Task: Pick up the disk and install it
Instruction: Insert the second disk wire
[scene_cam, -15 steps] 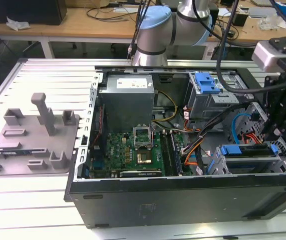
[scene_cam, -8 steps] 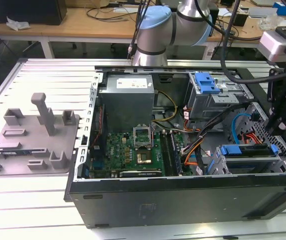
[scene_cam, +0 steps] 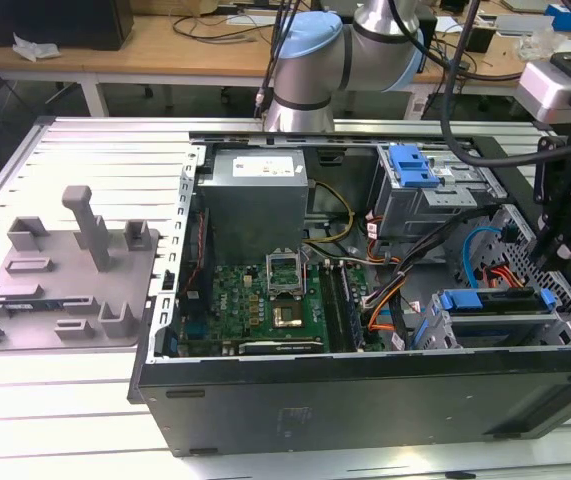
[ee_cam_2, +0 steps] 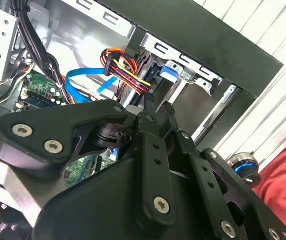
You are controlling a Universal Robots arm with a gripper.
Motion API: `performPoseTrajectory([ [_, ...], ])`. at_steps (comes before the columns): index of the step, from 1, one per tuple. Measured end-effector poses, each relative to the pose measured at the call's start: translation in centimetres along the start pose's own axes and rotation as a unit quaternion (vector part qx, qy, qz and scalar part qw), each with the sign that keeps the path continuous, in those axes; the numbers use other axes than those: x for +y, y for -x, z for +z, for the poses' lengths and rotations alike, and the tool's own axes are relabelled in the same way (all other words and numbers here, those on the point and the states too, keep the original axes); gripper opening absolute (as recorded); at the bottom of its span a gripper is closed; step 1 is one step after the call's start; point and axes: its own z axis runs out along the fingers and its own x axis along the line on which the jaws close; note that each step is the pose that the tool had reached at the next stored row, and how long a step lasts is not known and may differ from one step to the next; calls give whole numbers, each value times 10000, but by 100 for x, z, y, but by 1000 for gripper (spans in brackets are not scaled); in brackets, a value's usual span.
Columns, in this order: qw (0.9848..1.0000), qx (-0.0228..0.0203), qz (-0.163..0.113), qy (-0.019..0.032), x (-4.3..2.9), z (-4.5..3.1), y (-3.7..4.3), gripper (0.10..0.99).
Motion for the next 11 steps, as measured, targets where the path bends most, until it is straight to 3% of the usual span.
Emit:
performPoseTrajectory([
  [5,10000,1,0,0,-2,-2,0,243],
  [6,10000,17,-1,0,-2,-4,11,243],
  [9,9998,196,-8,-2,-2,-7,148,243],
  [11,9996,270,-12,1,-8,-8,200,243],
])
